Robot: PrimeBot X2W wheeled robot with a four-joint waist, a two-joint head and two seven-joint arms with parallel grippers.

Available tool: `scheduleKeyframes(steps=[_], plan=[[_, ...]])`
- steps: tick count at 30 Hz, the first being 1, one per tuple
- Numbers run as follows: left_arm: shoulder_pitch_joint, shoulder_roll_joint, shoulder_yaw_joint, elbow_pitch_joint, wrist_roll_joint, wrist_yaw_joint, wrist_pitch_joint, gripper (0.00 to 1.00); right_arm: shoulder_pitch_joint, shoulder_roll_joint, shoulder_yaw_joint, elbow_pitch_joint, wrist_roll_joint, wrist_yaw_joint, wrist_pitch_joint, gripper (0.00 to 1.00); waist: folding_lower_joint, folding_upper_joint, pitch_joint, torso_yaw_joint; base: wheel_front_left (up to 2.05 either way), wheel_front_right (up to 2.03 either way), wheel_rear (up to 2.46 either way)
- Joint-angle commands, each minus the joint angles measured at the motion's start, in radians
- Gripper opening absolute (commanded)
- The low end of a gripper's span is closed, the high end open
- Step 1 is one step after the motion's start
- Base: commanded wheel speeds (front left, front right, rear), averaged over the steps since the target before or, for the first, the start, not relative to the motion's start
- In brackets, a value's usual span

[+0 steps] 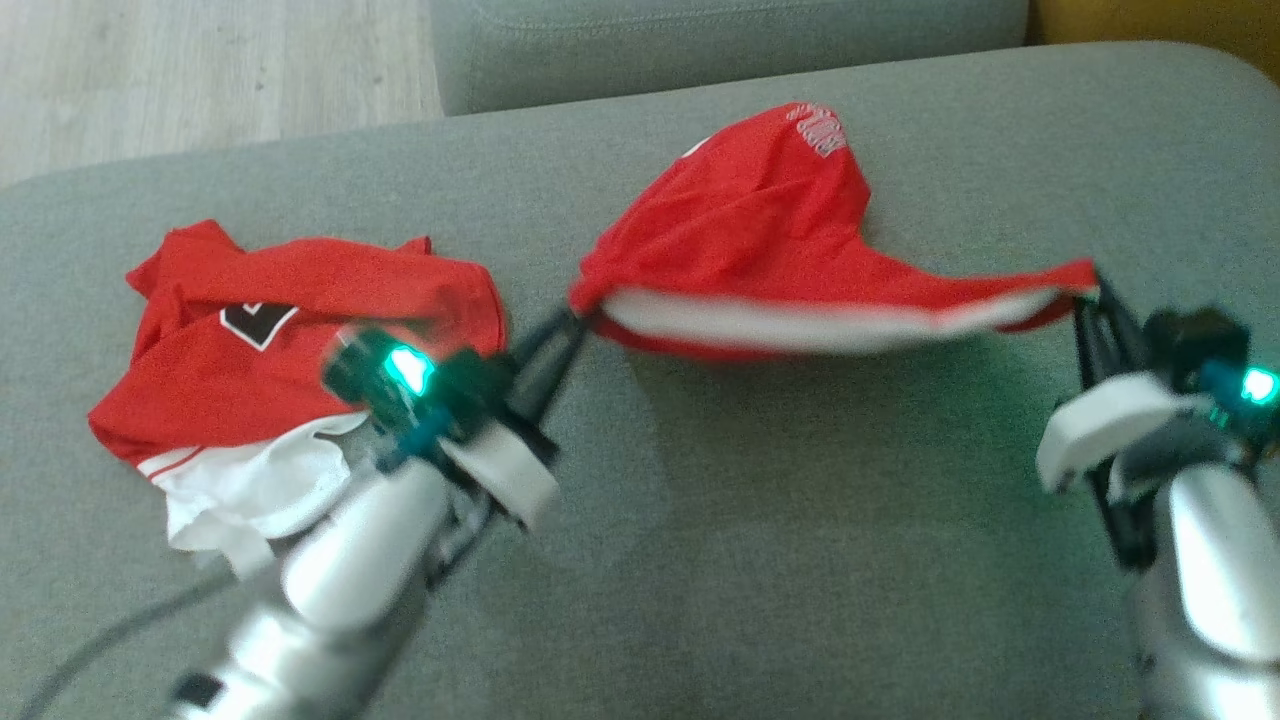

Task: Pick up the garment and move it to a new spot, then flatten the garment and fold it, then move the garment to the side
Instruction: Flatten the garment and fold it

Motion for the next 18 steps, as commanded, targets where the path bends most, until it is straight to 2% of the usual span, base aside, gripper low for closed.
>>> scheduleKeyframes(steps=[1, 4, 8, 13, 18], plan=[[-0.121, 0.052, 0.052, -0.045, 0.002, 0.002, 0.019, 0.00, -0.097, -0.044, 0.049, -0.051, 0.026, -0.001, 0.009, 0.00, 0.0001, -0.0001, -0.013, -0.003, 0.00, 0.00, 0.00], [-0.214, 0.087, 0.063, -0.058, -0.009, -0.002, 0.067, 0.00, -0.172, -0.098, 0.106, -0.063, 0.064, -0.001, 0.026, 0.00, 0.0001, -0.0001, -0.030, -0.008, 0.00, 0.00, 0.00], [-0.319, 0.119, 0.059, -0.060, -0.020, -0.005, 0.119, 0.00, -0.266, -0.143, 0.153, -0.072, 0.101, -0.001, 0.032, 0.00, 0.0001, -0.0001, -0.054, -0.018, 0.00, 0.00, 0.00], [-0.468, 0.146, 0.027, -0.046, -0.083, -0.007, 0.193, 0.00, -0.407, -0.194, 0.223, -0.067, 0.125, -0.001, 0.048, 0.00, 0.0001, -0.0001, -0.099, -0.034, 0.00, 0.00, 0.00], [-0.584, 0.179, 0.003, -0.027, -0.133, -0.007, 0.203, 0.00, -0.502, -0.244, 0.259, -0.078, 0.125, -0.001, 0.046, 0.00, 0.0001, -0.0001, -0.129, -0.035, 0.00, 0.00, 0.00]])
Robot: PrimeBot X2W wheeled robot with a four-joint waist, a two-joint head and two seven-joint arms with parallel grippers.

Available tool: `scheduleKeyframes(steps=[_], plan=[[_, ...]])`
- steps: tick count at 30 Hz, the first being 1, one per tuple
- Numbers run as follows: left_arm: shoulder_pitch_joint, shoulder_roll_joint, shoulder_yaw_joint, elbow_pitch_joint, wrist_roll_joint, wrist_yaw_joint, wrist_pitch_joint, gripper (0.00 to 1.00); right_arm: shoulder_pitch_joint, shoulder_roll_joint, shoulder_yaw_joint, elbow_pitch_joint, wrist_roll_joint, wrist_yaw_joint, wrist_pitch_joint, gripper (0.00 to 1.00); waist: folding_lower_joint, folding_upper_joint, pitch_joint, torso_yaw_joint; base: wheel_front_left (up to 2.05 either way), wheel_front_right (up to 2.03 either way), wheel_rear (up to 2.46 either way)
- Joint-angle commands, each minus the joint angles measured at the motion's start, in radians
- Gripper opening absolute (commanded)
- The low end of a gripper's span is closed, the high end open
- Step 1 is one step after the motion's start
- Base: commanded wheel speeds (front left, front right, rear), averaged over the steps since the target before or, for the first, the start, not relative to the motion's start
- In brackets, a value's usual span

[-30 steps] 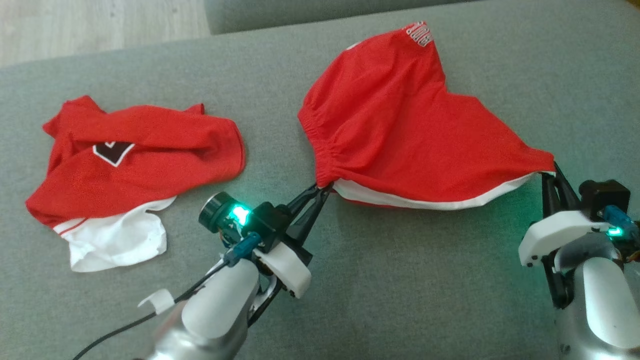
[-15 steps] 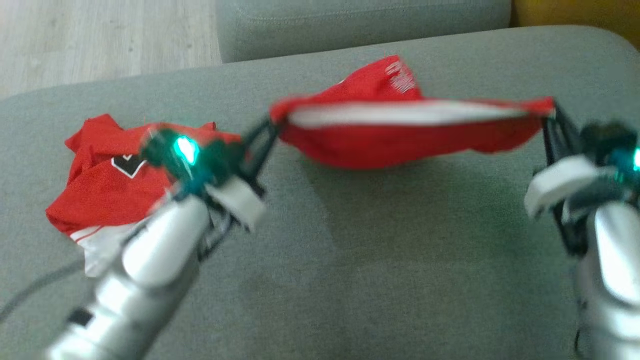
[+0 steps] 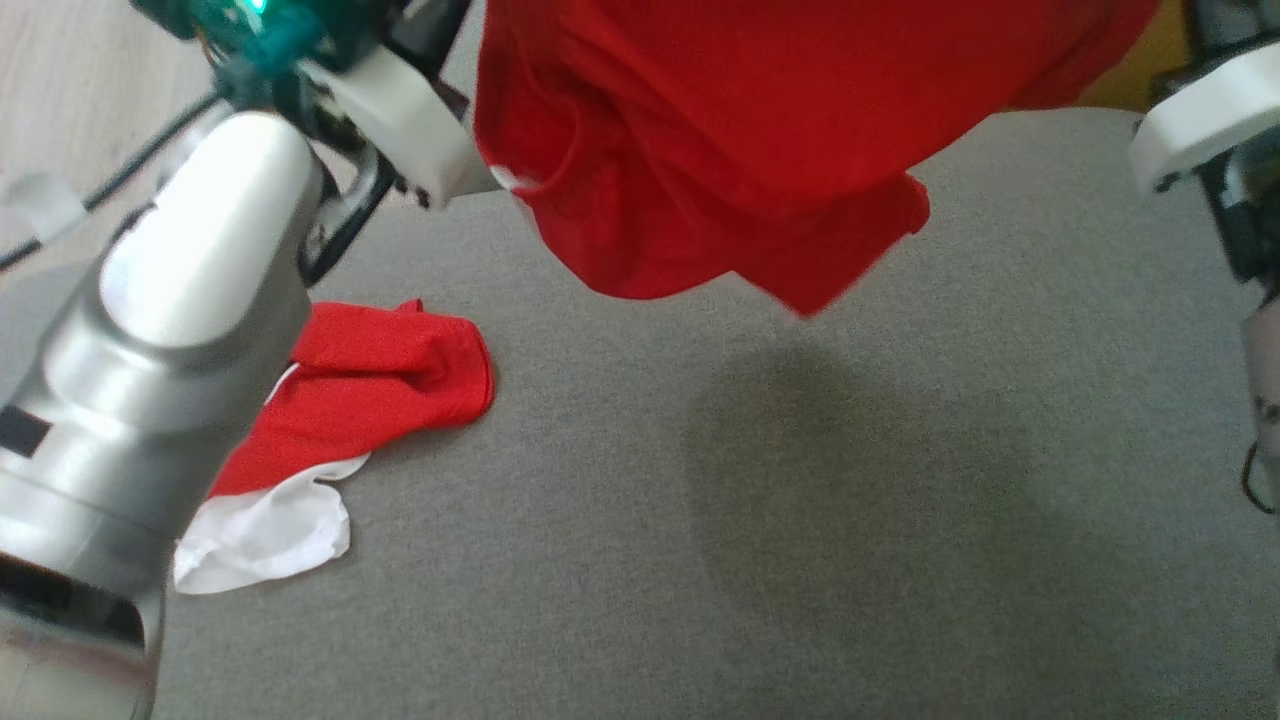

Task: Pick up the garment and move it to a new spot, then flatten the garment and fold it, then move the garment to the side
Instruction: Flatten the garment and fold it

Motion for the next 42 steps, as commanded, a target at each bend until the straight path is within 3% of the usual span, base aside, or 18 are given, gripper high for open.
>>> scheduleKeyframes(steps=[1, 5, 12, 21, 25, 31, 34, 39, 42], plan=[[-0.060, 0.038, 0.029, -0.017, -0.013, 0.002, 0.002, 0.00, -0.026, -0.010, 0.020, -0.029, 0.007, -0.001, 0.017, 0.00, 0.0001, -0.0001, -0.009, 0.006, 0.00, 0.00, 0.00], [-0.017, 0.048, -0.051, -0.055, -0.089, 0.002, 0.038, 0.00, 0.025, -0.049, 0.058, -0.054, 0.061, -0.001, 0.114, 0.00, 0.0001, -0.0001, -0.019, 0.013, 0.00, 0.00, 0.00], [0.029, 0.106, -0.031, -0.106, -0.139, 0.006, 0.049, 0.00, 0.120, -0.082, 0.012, -0.167, 0.063, -0.001, 0.152, 0.00, 0.0001, -0.0001, -0.014, 0.019, 0.00, 0.00, 0.00], [0.024, 0.164, -0.040, -0.163, -0.213, 0.004, 0.181, 0.00, 0.115, -0.106, 0.051, -0.224, 0.121, -0.001, 0.245, 0.00, 0.0001, -0.0001, 0.081, 0.010, 0.00, 0.00, 0.00], [-0.096, 0.180, -0.036, -0.115, -0.172, 0.003, 0.183, 0.00, -0.048, -0.092, 0.096, -0.130, 0.126, -0.001, 0.210, 0.00, 0.0001, -0.0001, 0.186, -0.013, 0.00, 0.00, 0.00], [-0.305, 0.134, -0.021, 0.016, -0.104, 0.010, 0.129, 0.00, -0.329, -0.036, 0.109, 0.072, 0.087, -0.001, 0.104, 0.00, 0.0001, -0.0001, 0.323, -0.021, 0.00, 0.00, 0.00], [-0.391, 0.101, 0.007, 0.118, -0.080, 0.043, 0.034, 0.00, -0.469, 0.009, 0.108, 0.218, 0.000, -0.001, -0.006, 0.00, 0.0001, -0.0001, 0.350, -0.031, 0.00, 0.00, 0.00], [-0.490, 0.058, 0.031, 0.240, -0.062, 0.061, -0.104, 0.00, -0.634, 0.087, -0.010, 0.386, -0.138, -0.001, -0.173, 0.00, 0.0001, -0.0001, 0.398, -0.050, 0.00, 0.00, 0.00], [-0.500, 0.028, 0.038, 0.296, -0.068, 0.057, -0.179, 0.00, -0.645, 0.123, -0.087, 0.455, -0.224, -0.001, -0.241, 0.00, 0.0001, -0.0001, 0.416, -0.051, 0.00, 0.00, 0.00]])
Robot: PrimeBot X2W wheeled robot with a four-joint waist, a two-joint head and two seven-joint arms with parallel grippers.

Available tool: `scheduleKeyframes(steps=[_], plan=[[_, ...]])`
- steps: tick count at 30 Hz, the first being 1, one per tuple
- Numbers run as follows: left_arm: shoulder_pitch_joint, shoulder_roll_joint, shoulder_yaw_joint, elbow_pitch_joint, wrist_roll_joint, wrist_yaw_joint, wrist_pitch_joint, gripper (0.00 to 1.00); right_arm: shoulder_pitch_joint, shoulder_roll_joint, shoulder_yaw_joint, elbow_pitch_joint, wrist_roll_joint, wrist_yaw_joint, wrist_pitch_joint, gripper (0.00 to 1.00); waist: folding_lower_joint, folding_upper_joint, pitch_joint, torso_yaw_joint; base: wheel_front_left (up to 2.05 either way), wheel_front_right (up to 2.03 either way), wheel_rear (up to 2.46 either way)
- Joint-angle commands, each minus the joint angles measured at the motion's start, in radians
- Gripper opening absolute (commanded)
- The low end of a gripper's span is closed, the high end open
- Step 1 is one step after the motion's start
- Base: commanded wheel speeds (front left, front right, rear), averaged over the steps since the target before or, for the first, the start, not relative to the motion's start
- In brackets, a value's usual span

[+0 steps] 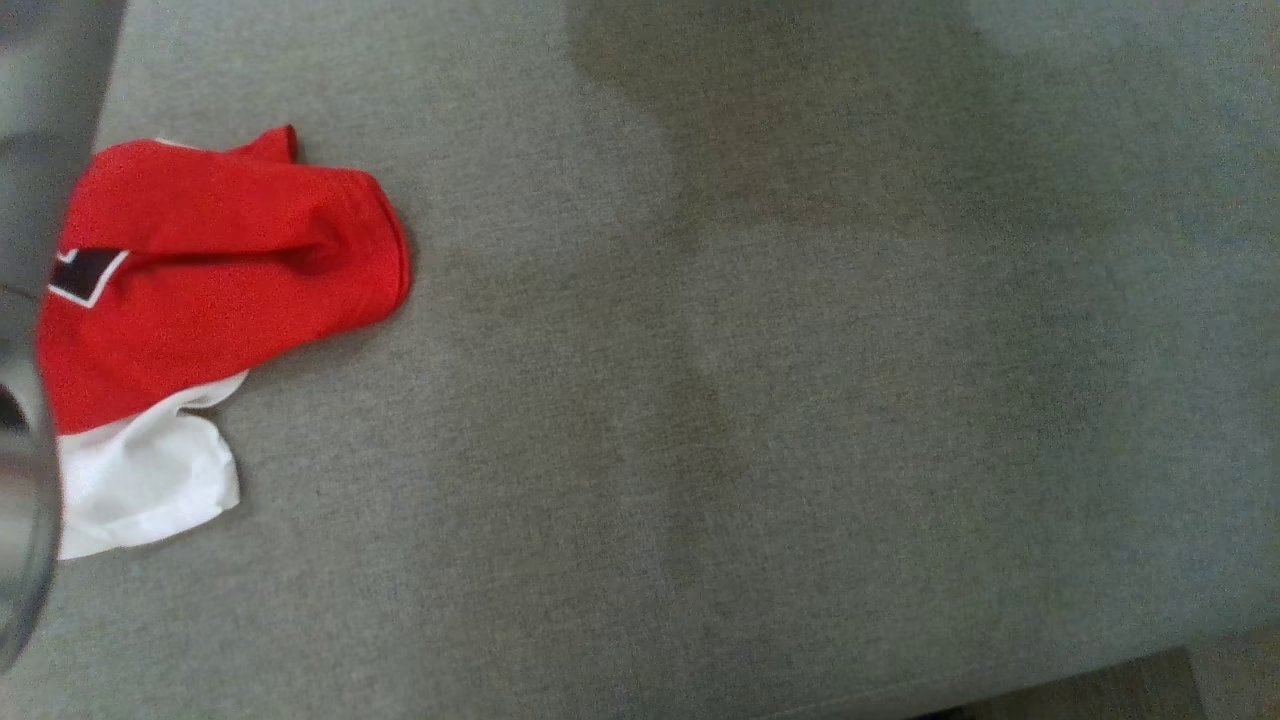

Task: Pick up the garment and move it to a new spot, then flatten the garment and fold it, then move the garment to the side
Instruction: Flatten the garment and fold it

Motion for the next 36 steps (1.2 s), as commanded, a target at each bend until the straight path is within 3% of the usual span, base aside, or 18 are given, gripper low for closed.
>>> scheduleKeyframes(steps=[1, 9, 18, 25, 30, 34, 36], plan=[[-0.046, 0.025, 0.033, 0.008, -0.009, -0.001, -0.018, 0.00, -0.002, 0.020, -0.006, 0.004, -0.048, -0.001, -0.016, 0.00, -0.0003, 0.0000, 0.017, -0.005, 0.00, 0.00, 0.00], [0.138, -0.050, -0.073, 0.092, -0.017, -0.046, -0.064, 0.00, 0.163, 0.028, 0.014, 0.202, -0.176, -0.001, -0.046, 0.00, -0.0003, 0.0000, 0.023, 0.030, 0.00, 0.00, 0.00], [0.457, -0.013, -0.321, -0.018, -0.135, -0.051, -0.050, 0.00, 0.285, -0.016, 0.177, 0.482, -0.112, -0.001, -0.001, 0.00, -0.0003, 0.0000, -0.087, 0.059, 0.00, 0.00, 0.00], [0.603, 0.020, -0.404, -0.105, -0.183, -0.047, -0.035, 0.00, 0.449, -0.049, 0.401, 0.497, 0.101, -0.001, 0.176, 0.00, -0.0003, 0.0000, -0.195, 0.058, 0.00, 0.00, 0.00], [0.678, 0.012, -0.429, -0.155, -0.188, -0.008, -0.010, 0.00, 0.523, -0.084, 0.573, 0.496, 0.316, -0.001, 0.303, 0.00, -0.0003, 0.0000, -0.263, 0.055, 0.00, 0.00, 0.00], [0.721, 0.008, -0.436, -0.196, -0.201, 0.018, 0.009, 0.00, 0.565, -0.131, 0.687, 0.433, 0.451, -0.001, 0.375, 0.00, -0.0003, 0.0000, -0.295, 0.053, 0.00, 0.00, 0.00], [0.753, 0.009, -0.442, -0.231, -0.211, 0.030, 0.023, 0.00, 0.596, -0.189, 0.764, 0.344, 0.556, -0.001, 0.436, 0.00, -0.0003, 0.0000, -0.314, 0.050, 0.00, 0.00, 0.00]])
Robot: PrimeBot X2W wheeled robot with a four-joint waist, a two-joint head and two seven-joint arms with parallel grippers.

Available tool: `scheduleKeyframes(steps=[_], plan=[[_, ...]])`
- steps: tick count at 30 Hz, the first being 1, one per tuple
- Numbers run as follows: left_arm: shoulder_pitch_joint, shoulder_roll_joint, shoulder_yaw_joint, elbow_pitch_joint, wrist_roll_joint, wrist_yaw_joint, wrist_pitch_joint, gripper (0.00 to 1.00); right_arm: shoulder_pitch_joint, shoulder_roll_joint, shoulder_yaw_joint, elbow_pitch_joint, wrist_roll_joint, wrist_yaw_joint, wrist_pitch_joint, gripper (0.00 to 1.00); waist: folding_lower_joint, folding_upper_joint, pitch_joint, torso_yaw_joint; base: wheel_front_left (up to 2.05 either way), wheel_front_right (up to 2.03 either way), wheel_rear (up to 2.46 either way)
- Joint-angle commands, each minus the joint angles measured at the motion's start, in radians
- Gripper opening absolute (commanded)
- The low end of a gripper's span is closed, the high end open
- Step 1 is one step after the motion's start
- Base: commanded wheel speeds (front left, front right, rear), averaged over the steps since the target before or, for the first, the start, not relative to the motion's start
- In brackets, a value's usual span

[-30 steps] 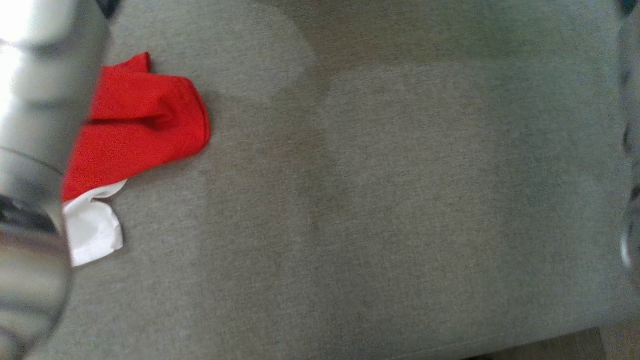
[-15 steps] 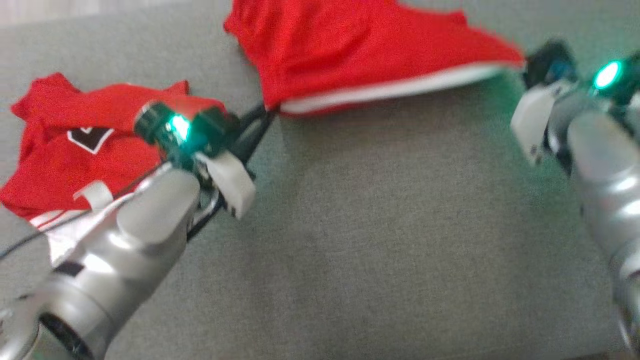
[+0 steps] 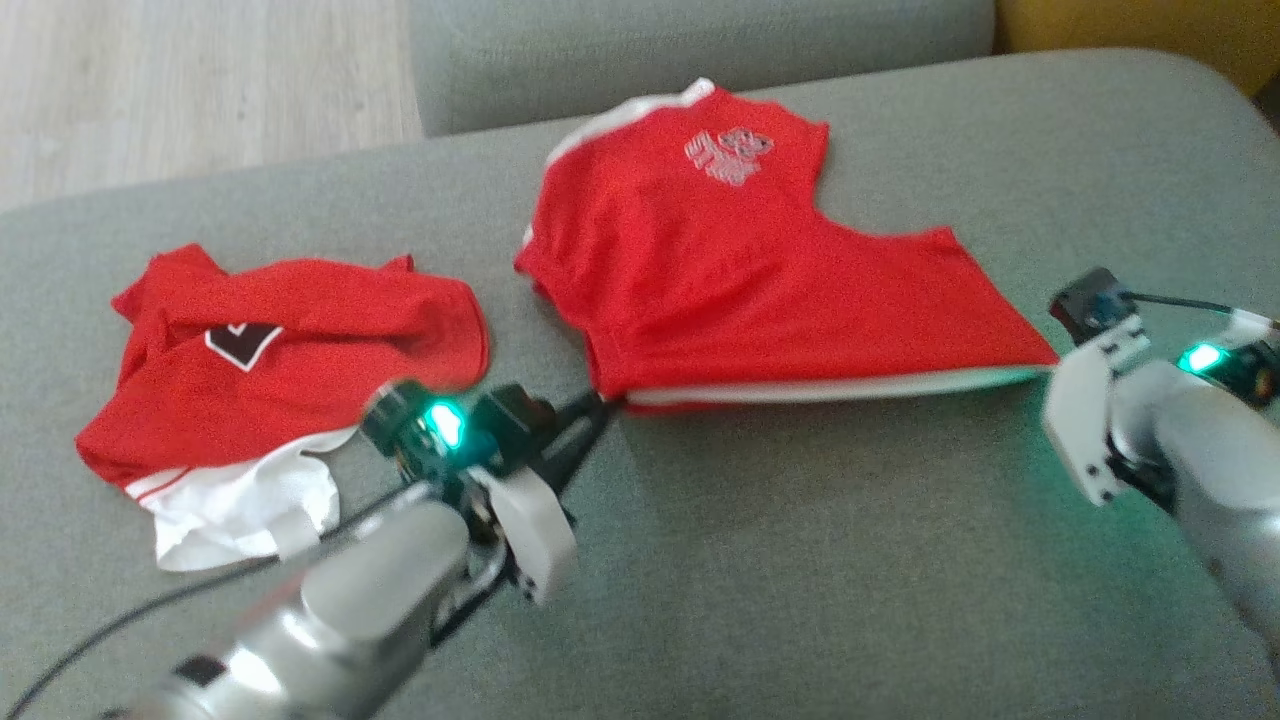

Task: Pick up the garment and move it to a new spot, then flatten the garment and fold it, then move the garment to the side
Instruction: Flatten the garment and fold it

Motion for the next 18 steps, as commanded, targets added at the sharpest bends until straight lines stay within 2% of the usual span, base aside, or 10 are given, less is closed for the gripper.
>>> scheduleKeyframes(steps=[1, 6, 9, 11, 14, 18], plan=[[-0.023, 0.023, 0.026, -0.028, -0.009, 0.012, 0.000, 0.00, 0.013, -0.049, 0.024, -0.038, 0.034, -0.001, 0.016, 0.00, 0.0002, -0.0001, -0.021, -0.004, 0.00, 0.00, 0.00], [0.063, 0.042, 0.015, -0.149, -0.041, 0.049, 0.040, 0.00, 0.071, -0.272, 0.146, -0.349, 0.294, -0.001, 0.162, 0.00, 0.0002, -0.0001, -0.056, -0.008, 0.00, 0.00, 0.00], [0.101, 0.061, 0.011, -0.231, -0.054, 0.078, 0.065, 0.00, 0.093, -0.387, 0.153, -0.491, 0.384, -0.001, 0.202, 0.00, 0.0002, -0.0001, -0.059, -0.006, 0.00, 0.00, 0.00], [0.111, 0.075, 0.011, -0.278, -0.056, 0.097, 0.079, 0.00, 0.109, -0.441, 0.135, -0.563, 0.416, -0.001, 0.206, 0.00, 0.0002, -0.0001, -0.052, -0.003, 0.00, 0.00, 0.00], [0.096, 0.100, 0.035, -0.330, -0.054, 0.137, 0.087, 0.00, 0.120, -0.488, 0.061, -0.649, 0.414, -0.001, 0.162, 0.00, 0.0002, -0.0001, -0.019, 0.008, 0.00, 0.00, 0.00], [0.060, 0.115, 0.071, -0.347, -0.054, 0.165, 0.083, 0.00, 0.104, -0.461, -0.042, -0.671, 0.369, -0.001, 0.105, 0.00, 0.0002, -0.0001, 0.025, 0.025, 0.00, 0.00, 0.00]])
